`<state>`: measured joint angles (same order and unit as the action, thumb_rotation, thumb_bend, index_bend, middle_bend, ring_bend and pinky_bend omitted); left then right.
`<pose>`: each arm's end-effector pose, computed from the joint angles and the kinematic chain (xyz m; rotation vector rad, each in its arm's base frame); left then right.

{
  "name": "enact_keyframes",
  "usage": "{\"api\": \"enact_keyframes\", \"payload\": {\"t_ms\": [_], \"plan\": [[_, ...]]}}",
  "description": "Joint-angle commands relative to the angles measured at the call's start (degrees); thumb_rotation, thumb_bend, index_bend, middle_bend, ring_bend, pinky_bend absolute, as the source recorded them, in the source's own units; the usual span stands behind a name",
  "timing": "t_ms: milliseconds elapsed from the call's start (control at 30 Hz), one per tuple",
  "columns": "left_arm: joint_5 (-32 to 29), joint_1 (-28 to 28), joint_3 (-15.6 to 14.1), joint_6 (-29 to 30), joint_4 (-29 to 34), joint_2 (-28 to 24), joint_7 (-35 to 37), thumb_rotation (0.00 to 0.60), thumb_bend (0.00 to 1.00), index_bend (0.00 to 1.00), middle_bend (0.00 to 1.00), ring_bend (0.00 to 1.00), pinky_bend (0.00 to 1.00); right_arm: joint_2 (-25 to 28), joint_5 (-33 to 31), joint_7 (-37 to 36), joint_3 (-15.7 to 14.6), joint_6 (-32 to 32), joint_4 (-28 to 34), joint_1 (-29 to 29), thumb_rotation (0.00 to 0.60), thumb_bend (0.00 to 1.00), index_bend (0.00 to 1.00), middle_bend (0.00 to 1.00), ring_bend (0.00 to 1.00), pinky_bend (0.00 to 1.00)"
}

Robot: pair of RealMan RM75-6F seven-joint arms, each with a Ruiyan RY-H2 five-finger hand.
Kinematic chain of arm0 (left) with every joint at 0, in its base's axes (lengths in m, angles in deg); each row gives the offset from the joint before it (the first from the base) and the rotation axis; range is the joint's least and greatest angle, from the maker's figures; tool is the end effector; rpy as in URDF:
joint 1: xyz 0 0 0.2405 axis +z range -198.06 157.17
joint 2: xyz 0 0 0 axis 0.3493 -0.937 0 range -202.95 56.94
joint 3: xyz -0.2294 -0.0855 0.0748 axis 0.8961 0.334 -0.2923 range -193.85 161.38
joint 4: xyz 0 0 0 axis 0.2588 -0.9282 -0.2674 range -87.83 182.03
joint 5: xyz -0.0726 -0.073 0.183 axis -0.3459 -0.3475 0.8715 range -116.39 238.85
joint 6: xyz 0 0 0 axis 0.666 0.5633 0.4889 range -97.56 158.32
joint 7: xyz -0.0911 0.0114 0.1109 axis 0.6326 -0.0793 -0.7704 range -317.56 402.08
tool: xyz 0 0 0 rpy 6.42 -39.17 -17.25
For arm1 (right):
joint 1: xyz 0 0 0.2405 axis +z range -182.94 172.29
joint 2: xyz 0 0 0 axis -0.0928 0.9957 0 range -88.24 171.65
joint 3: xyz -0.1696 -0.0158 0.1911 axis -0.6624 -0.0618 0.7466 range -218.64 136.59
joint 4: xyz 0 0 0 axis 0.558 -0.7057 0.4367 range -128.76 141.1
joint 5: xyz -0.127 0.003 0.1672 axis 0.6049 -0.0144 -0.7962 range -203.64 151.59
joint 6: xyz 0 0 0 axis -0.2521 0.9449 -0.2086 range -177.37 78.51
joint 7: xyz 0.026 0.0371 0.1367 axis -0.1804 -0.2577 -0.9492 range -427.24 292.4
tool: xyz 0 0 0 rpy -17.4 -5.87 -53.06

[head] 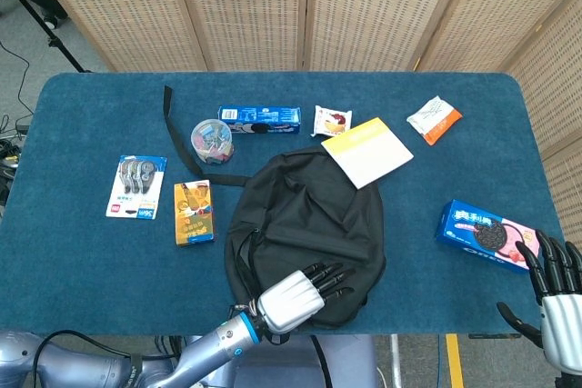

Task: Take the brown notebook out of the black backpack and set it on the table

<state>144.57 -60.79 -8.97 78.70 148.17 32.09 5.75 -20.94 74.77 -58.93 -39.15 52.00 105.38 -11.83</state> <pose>-0.0040 0.1926 -0.0907 -2.3967 -0.6984 -1.2803 -0.2713 -0.1143 0.1816 1.3238 -0.6880 1.0211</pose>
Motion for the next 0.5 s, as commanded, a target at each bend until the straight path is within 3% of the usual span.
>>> {"api": "enact_keyframes", "payload": {"t_ms": [33,167,367,500], "plan": [[0.31,-0.29,-0.31,0.89,-0.46,0.44,0.46,0.600,0.19,0.34,0.14,0.08,0.28,0.02,0.01,-0.01,-0.03,-0.01,-0.01,0.00,0.600,0.00,0.10,0.00,0.00,0.00],[2.04,-0.43,-0.34,3.02,-0.94,0.69,2.93,0.600,0.27,0.48,0.26,0.18,0.35,0.05,-0.03,0.01,-0.06,-0.08,-0.04,0.02,0.600,0.00,0.10,0.00,0.00,0.00],[3.66,-0.61,-0.35,5.35,-1.35,-0.39,6.09,0.600,0.37,0.59,0.33,0.22,0.37,-0.09,0.11,0.52,-0.25,-0.44,-0.06,0.13,0.600,0.00,0.10,0.00,0.00,0.00],[4.79,-0.71,0.00,7.36,-2.26,-0.45,6.54,0.600,0.50,0.69,0.46,0.32,0.46,-0.32,0.27,1.10,-0.38,-0.61,-0.05,0.15,0.600,0.00,0.10,0.00,0.00,0.00]]}}
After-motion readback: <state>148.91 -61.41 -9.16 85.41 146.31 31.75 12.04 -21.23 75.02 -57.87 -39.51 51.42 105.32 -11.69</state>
